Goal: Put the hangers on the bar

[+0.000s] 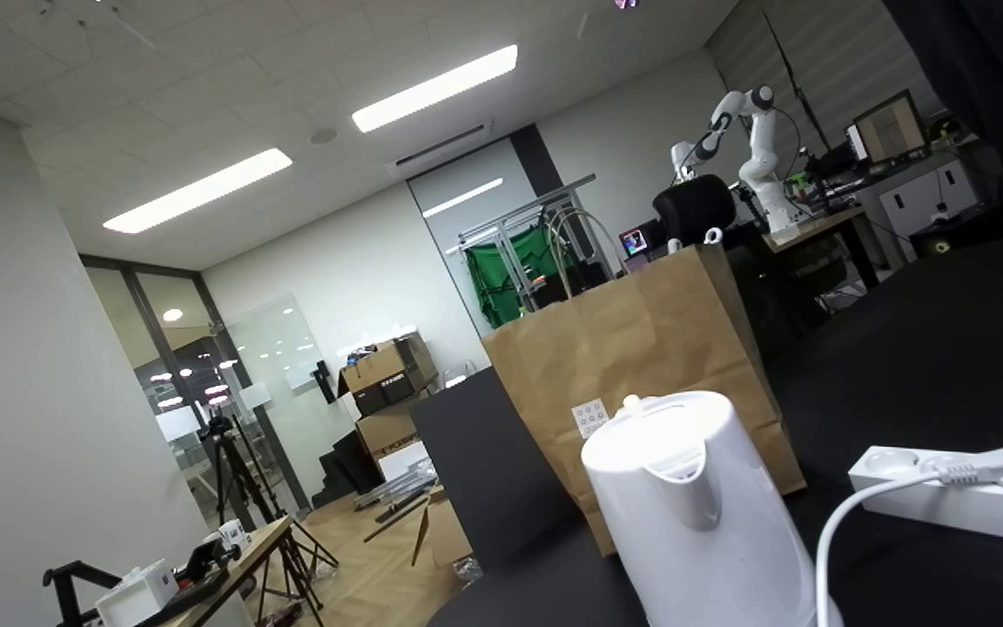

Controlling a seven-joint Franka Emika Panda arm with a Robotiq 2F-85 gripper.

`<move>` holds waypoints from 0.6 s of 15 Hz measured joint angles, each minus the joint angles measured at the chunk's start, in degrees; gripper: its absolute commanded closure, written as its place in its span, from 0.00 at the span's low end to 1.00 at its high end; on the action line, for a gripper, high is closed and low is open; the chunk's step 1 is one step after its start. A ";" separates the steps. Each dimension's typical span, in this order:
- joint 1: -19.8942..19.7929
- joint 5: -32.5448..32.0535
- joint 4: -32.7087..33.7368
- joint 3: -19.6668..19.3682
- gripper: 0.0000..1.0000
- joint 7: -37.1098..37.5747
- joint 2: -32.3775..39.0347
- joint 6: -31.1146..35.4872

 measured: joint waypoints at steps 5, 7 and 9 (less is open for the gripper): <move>1.04 0.00 0.34 -0.21 0.67 0.00 0.02 0.00; 1.16 0.02 0.52 -0.34 0.60 0.01 0.02 -0.04; 0.95 0.00 0.59 -0.39 0.45 -0.01 0.03 -1.12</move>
